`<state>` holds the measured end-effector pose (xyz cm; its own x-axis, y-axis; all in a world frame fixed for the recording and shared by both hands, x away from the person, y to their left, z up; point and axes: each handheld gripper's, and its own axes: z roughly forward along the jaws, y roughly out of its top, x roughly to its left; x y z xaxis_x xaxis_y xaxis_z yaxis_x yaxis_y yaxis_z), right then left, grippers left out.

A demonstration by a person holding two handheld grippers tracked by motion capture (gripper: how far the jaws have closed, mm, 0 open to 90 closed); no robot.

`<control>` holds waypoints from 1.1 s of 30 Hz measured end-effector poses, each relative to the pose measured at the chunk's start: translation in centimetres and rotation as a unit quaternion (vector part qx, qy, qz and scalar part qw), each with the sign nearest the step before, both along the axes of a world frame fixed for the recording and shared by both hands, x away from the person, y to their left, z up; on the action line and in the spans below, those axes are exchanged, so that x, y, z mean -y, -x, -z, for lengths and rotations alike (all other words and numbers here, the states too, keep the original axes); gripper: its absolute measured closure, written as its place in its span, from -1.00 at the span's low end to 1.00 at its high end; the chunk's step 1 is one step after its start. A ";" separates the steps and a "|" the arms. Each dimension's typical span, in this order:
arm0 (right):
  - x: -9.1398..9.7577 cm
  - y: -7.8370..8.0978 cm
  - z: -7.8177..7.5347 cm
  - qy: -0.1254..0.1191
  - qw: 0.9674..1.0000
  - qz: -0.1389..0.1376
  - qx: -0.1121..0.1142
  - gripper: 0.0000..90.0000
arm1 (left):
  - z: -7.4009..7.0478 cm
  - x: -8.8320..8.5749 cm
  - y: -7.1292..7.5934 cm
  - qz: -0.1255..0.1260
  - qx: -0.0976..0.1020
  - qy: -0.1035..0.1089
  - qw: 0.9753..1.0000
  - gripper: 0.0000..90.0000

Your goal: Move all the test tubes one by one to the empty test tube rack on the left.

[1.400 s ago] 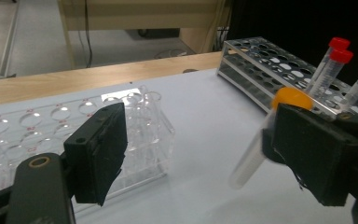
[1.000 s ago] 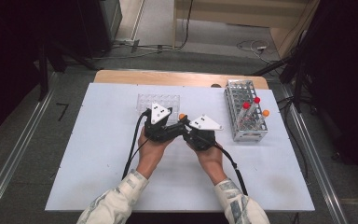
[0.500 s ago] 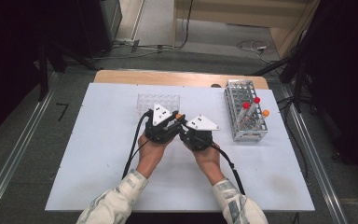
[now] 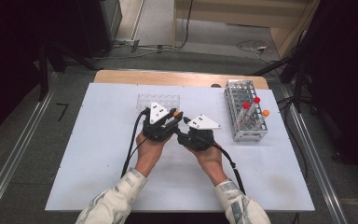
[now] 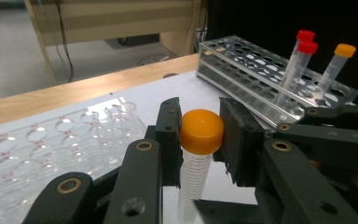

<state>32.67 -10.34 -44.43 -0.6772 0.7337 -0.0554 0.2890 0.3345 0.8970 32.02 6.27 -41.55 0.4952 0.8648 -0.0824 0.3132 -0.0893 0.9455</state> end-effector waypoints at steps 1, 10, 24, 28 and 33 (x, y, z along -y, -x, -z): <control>0.2 0.0 -0.1 0.002 1.000 0.001 0.001 -0.05 | -0.1 -0.2 -0.1 -0.003 0.001 0.001 1.000 0.56; 2.2 0.6 -0.5 0.008 1.000 0.007 -0.010 -0.36 | -1.6 -2.0 -0.5 -0.024 0.010 0.013 1.000 0.56; 5.8 1.6 -0.3 0.020 0.999 0.029 -0.020 -0.52 | -3.6 -3.3 -2.4 -0.063 0.024 0.011 0.998 0.56; 6.7 1.7 -0.2 0.023 0.999 0.035 -0.022 -0.52 | -3.6 -3.8 -3.0 -0.072 0.022 0.011 0.997 0.56; 7.4 1.7 -0.1 0.022 0.999 0.041 -0.023 -0.52 | -3.6 -4.0 -3.8 -0.079 0.020 0.013 0.997 0.56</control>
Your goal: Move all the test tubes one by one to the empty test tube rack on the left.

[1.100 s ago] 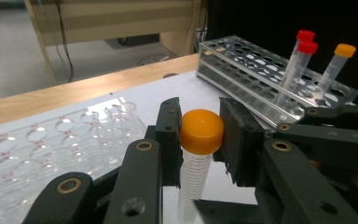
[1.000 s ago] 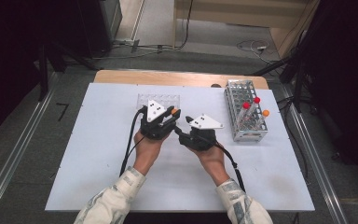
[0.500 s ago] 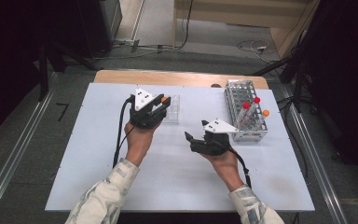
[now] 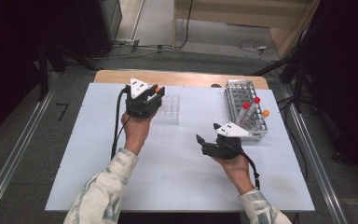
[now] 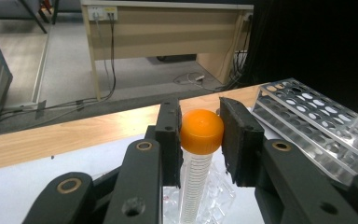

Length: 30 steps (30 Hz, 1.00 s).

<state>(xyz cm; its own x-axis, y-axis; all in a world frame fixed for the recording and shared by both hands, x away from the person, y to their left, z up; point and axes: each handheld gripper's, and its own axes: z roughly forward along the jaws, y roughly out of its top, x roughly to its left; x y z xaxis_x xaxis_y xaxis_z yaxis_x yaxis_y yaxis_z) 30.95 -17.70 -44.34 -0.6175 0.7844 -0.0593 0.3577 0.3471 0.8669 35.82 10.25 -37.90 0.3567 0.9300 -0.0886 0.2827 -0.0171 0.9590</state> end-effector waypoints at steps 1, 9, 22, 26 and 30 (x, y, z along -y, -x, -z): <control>0.1 0.0 0.0 0.000 1.000 0.000 0.001 -0.52 | 0.0 0.0 -0.2 -0.002 0.001 0.000 1.000 0.56; 0.5 0.2 -0.1 0.000 1.000 0.003 0.002 -0.52 | 0.7 0.6 -1.3 -0.015 -0.004 -0.019 1.000 0.56; 0.9 0.1 0.2 0.005 1.000 0.005 -0.005 -0.51 | 3.3 1.0 -1.7 -0.036 -0.015 -0.026 0.999 0.56; 0.8 0.1 0.2 0.007 1.000 0.005 -0.004 -0.51 | 4.5 1.3 -1.9 -0.038 -0.027 -0.032 0.998 0.56; 0.9 0.1 0.2 0.005 1.000 0.007 -0.006 -0.51 | 5.3 1.5 -2.0 -0.042 -0.034 -0.035 0.998 0.55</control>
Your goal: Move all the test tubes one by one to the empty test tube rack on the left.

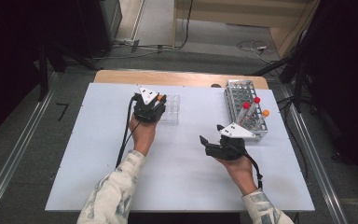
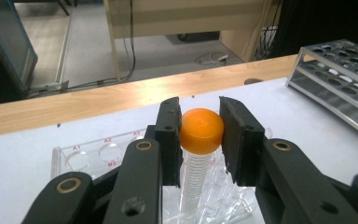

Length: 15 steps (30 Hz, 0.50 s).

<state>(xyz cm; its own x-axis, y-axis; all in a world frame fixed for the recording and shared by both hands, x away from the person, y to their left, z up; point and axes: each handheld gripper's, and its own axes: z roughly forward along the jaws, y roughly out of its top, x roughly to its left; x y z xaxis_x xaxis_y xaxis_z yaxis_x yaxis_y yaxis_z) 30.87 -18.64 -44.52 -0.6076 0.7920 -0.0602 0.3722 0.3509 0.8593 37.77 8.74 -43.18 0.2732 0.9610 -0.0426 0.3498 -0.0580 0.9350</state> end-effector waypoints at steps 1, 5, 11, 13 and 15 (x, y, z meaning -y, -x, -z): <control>0.0 0.0 0.0 0.000 1.000 0.000 -0.001 -0.51 | 0.1 0.1 0.0 -0.001 -0.002 -0.002 1.000 0.55; -0.1 0.0 0.1 0.002 1.000 0.000 -0.001 -0.51 | 0.5 0.2 -0.1 -0.002 -0.008 -0.005 1.000 0.54; -0.1 0.0 0.1 0.003 1.000 0.001 -0.002 -0.52 | 0.5 0.1 -0.1 -0.001 -0.013 0.005 1.000 0.41; -0.1 0.0 0.1 0.003 1.000 0.001 -0.002 -0.54 | 0.3 0.0 0.0 -0.001 -0.012 0.007 1.000 0.33; 0.0 0.0 0.1 0.005 1.000 0.005 -0.001 -0.58 | 0.1 -0.1 0.1 -0.002 -0.013 0.012 1.000 0.24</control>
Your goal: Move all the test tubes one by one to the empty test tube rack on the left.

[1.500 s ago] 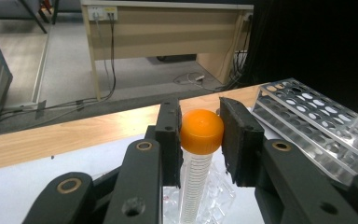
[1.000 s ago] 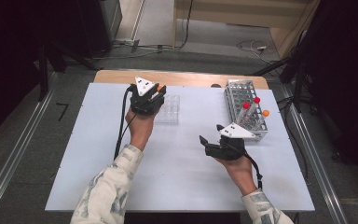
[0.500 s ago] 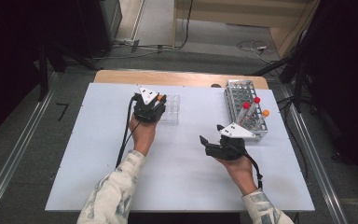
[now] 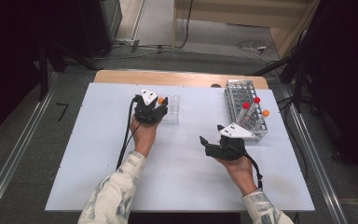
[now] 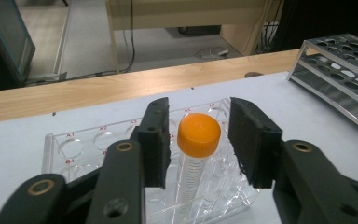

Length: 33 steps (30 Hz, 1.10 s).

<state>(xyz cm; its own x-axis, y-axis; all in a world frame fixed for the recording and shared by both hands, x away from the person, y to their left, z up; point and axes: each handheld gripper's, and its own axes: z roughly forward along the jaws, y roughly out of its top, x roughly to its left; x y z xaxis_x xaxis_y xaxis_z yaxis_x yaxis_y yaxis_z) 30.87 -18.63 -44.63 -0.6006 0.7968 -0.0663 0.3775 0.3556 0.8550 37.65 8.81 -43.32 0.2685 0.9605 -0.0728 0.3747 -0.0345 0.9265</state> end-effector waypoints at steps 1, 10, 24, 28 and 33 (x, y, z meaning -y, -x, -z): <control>0.1 0.0 0.0 0.000 1.000 0.001 0.000 -0.59 | -0.1 -0.1 0.1 0.000 -0.001 0.003 1.000 0.19; 2.2 -0.1 -0.4 -0.014 0.999 0.032 0.010 -0.60 | -0.6 -0.3 1.4 0.003 -0.003 0.003 1.000 -0.24; 7.3 -0.1 -0.9 -0.006 0.995 0.095 0.033 -0.58 | -0.5 -0.4 3.2 0.019 0.001 0.004 1.000 -0.40; 9.2 -0.1 -1.1 -0.011 0.992 0.117 0.037 -0.58 | -0.6 -0.3 3.8 0.024 0.004 0.006 1.000 -0.40; 11.3 -0.5 -1.1 -0.019 0.988 0.148 0.040 -0.57 | -0.5 -0.3 4.2 0.029 0.004 -0.005 1.000 -0.39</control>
<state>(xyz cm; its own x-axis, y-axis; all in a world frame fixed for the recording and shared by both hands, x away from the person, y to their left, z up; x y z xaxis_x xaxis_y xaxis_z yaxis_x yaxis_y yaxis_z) 31.34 -29.92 -43.56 -0.3352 0.9395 -0.0699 0.3916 0.2064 0.8967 33.43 9.10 -42.77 0.3237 0.9442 -0.0612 0.3650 -0.0650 0.9287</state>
